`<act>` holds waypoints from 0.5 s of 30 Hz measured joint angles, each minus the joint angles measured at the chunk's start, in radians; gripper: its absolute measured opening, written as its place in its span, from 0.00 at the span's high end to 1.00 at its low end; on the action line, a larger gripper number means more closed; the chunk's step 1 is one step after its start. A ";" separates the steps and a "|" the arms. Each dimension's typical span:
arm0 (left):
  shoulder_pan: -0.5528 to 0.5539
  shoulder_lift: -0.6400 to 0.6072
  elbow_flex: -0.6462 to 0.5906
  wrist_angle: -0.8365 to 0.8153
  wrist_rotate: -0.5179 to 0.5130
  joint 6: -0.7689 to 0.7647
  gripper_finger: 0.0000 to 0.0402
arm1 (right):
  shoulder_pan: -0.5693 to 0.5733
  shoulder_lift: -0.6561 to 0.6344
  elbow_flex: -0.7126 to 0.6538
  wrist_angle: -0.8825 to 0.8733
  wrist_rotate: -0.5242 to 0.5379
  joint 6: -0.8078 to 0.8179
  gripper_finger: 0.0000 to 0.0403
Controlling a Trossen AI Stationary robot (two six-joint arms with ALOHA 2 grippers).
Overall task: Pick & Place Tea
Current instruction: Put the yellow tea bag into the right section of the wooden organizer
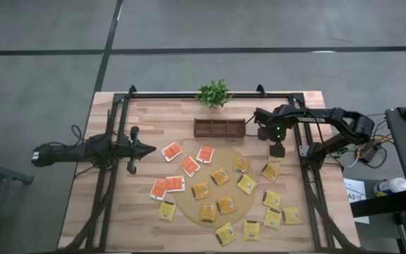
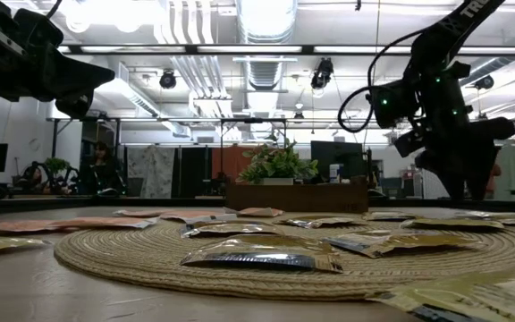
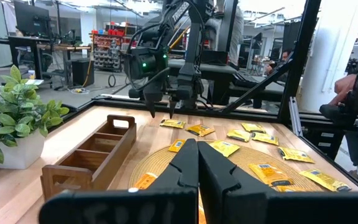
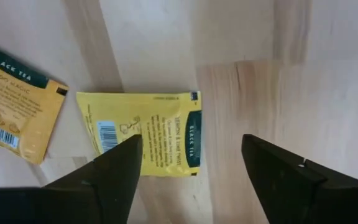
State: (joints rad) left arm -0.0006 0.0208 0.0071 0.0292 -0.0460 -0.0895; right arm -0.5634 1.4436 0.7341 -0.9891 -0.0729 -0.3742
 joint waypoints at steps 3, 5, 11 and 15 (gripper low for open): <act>0.000 0.000 0.000 0.000 0.000 0.000 1.00 | -0.046 -0.008 -0.024 -0.003 -0.073 -0.025 0.30; 0.000 0.000 0.000 0.000 0.000 0.000 1.00 | -0.064 -0.011 -0.032 -0.004 -0.085 -0.045 0.30; 0.000 0.000 0.000 0.000 0.000 0.000 1.00 | -0.080 -0.014 -0.036 0.001 -0.085 -0.098 0.30; 0.000 0.000 0.000 0.000 0.000 0.000 1.00 | -0.079 -0.015 -0.037 0.003 -0.097 -0.108 0.30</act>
State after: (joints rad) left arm -0.0010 0.0212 0.0074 0.0292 -0.0460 -0.0895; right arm -0.6426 1.4288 0.6971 -0.9863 -0.1698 -0.4823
